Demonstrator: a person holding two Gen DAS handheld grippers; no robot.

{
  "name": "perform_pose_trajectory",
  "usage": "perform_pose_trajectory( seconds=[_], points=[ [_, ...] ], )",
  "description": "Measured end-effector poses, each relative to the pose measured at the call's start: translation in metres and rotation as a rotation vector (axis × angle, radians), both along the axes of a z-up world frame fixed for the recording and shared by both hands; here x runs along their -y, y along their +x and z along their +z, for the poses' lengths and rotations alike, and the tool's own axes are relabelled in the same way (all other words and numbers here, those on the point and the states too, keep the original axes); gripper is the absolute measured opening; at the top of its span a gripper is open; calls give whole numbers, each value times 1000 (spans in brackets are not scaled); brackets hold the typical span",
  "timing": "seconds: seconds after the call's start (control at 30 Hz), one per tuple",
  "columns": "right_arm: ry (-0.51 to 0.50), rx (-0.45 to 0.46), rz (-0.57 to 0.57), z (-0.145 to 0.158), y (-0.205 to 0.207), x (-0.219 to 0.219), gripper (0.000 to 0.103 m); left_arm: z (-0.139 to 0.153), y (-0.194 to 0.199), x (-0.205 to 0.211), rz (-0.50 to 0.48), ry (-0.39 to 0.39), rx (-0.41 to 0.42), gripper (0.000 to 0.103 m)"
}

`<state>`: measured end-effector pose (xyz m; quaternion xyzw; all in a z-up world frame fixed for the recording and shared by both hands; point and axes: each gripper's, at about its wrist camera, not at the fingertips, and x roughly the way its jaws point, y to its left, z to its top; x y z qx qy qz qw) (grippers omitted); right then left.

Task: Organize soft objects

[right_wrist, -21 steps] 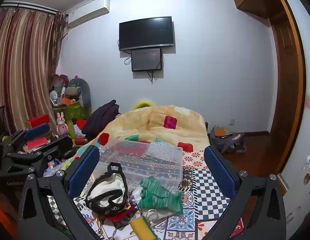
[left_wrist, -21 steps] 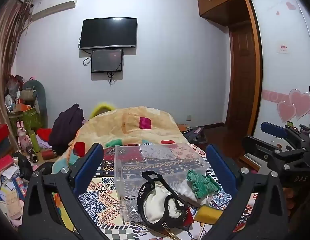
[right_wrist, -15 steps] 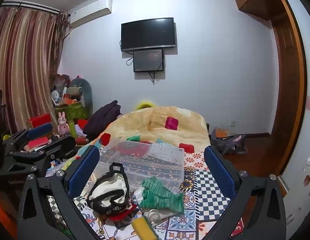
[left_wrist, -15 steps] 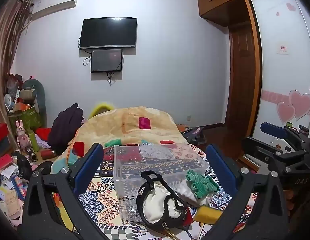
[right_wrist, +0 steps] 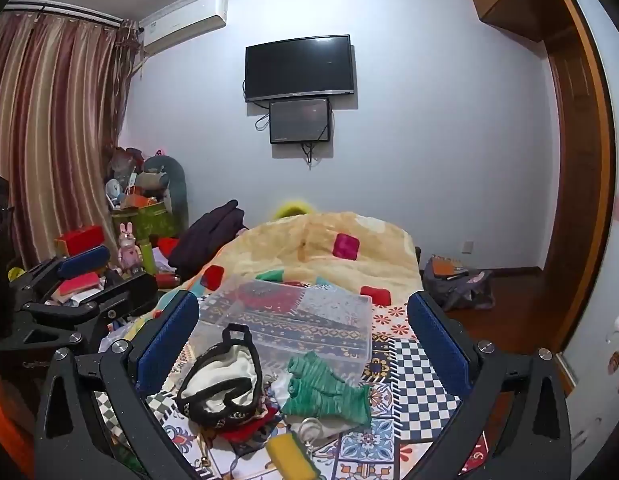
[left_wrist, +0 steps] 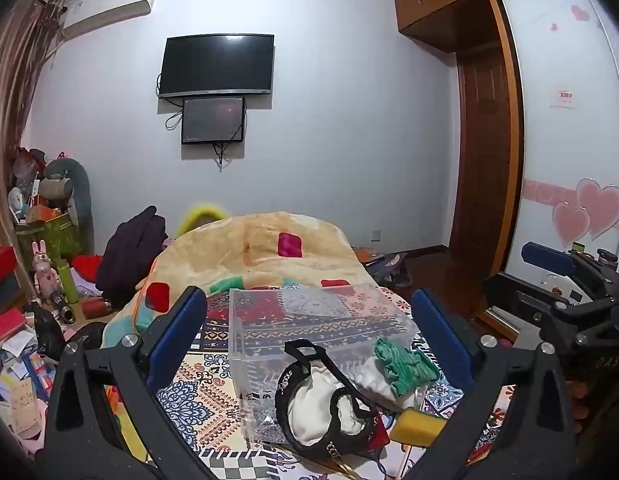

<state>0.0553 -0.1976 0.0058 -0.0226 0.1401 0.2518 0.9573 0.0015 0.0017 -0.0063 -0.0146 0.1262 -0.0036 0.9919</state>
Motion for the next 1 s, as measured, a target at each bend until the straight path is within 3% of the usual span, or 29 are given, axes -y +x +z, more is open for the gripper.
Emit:
perform_pose_trajectory(
  seconds=[1.0],
  points=[
    [17, 7, 10, 2, -3, -1, 103, 3, -5, 2, 11, 10, 20, 103]
  ],
)
